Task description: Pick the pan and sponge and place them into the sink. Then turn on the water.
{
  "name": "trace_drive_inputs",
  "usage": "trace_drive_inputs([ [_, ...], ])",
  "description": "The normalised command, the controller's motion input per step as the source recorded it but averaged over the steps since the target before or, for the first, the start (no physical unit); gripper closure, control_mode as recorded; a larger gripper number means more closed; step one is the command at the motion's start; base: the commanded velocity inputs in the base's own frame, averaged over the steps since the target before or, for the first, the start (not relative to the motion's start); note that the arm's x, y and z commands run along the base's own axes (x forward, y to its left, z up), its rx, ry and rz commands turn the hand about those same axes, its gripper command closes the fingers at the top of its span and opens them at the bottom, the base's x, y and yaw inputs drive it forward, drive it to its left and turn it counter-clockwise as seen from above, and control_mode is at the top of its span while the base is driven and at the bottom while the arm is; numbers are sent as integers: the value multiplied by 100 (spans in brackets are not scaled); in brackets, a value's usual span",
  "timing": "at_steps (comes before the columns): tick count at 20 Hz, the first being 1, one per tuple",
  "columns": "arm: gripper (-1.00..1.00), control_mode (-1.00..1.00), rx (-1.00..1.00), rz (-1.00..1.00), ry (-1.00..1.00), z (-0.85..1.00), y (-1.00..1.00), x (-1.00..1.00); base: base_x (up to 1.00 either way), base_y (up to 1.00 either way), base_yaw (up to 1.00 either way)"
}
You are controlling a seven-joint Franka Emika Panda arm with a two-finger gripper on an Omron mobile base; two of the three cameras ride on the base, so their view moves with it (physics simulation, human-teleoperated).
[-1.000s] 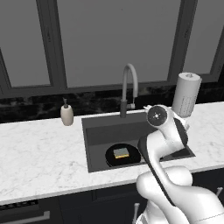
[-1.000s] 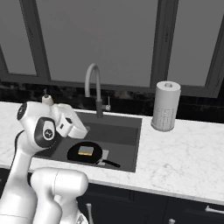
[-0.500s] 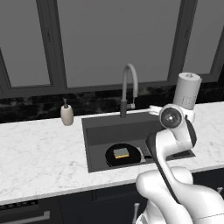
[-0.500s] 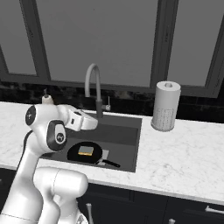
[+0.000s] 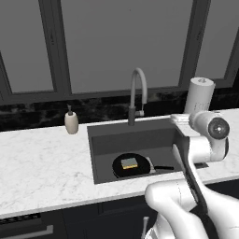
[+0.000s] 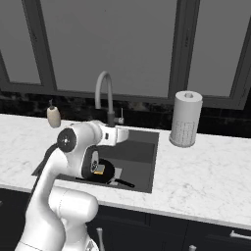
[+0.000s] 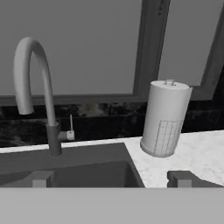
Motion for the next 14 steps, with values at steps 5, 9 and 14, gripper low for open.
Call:
trace_drive_inputs([
  [5, -100, -100, 9, 29, -16, -2, -32, 16, 0, 0, 0],
  [9, -100, -100, 5, 8, -15, -12, -6, 32, 0, 0, 0],
  [14, -100, -100, 0, 0, -3, -16, 1, 41, 0, 0, 0],
])
